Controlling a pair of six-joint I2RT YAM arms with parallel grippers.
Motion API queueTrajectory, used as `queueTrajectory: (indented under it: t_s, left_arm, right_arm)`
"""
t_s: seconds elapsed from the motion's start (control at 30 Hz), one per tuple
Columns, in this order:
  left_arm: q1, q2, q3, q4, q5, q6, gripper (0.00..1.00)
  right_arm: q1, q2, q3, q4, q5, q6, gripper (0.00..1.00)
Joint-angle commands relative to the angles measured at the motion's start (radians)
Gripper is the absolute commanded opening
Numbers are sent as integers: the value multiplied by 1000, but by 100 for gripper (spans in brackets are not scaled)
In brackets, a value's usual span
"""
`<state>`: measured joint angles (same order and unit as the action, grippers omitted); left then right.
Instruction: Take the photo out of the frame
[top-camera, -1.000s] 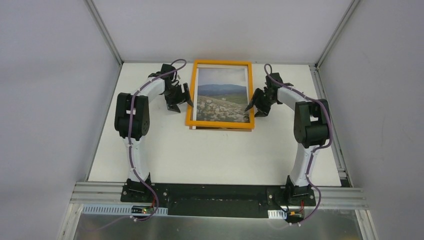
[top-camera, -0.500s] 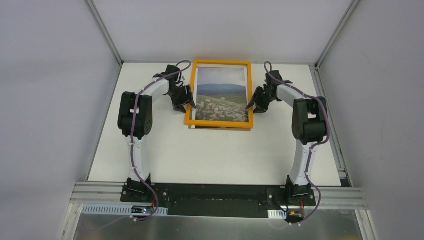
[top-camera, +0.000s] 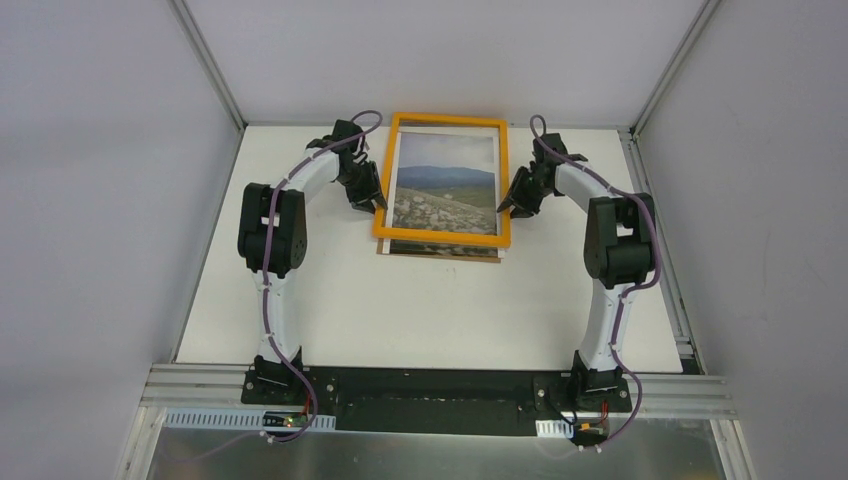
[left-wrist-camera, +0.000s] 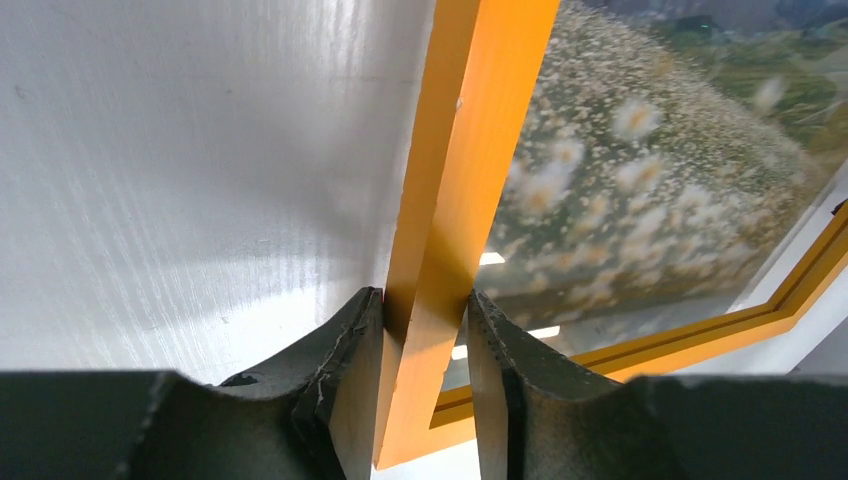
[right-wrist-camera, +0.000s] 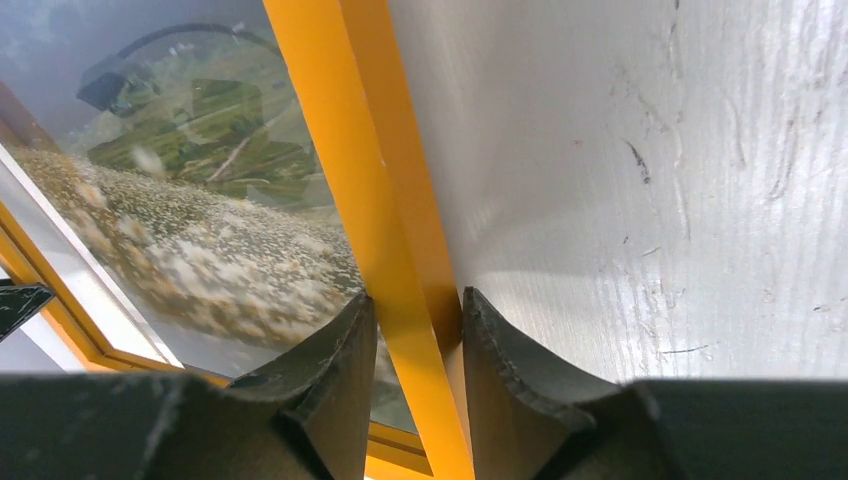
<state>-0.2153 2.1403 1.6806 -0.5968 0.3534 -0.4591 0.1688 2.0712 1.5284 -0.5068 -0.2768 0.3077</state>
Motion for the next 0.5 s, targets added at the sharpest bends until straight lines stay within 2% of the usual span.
queueTrajectory:
  t_s: [0.0,0.17,0.37,0.47]
  left_arm:
    - [-19,-40,86,-17,40,-35,32]
    - [-25,-60,126,-33,42,-47,18]
    - [-40,-84,168,-51,32,-57,14]
    - [-52,-96,182,-61,18,-54,10]
  right_arm:
    - [13,-55,74,-57,-17,16,23]
    - [14,-74,104,-85,-11,26,17]
    - [17,-113,107,-108,10,26,13]
    - [20,-136,110,-112,16,23,7]
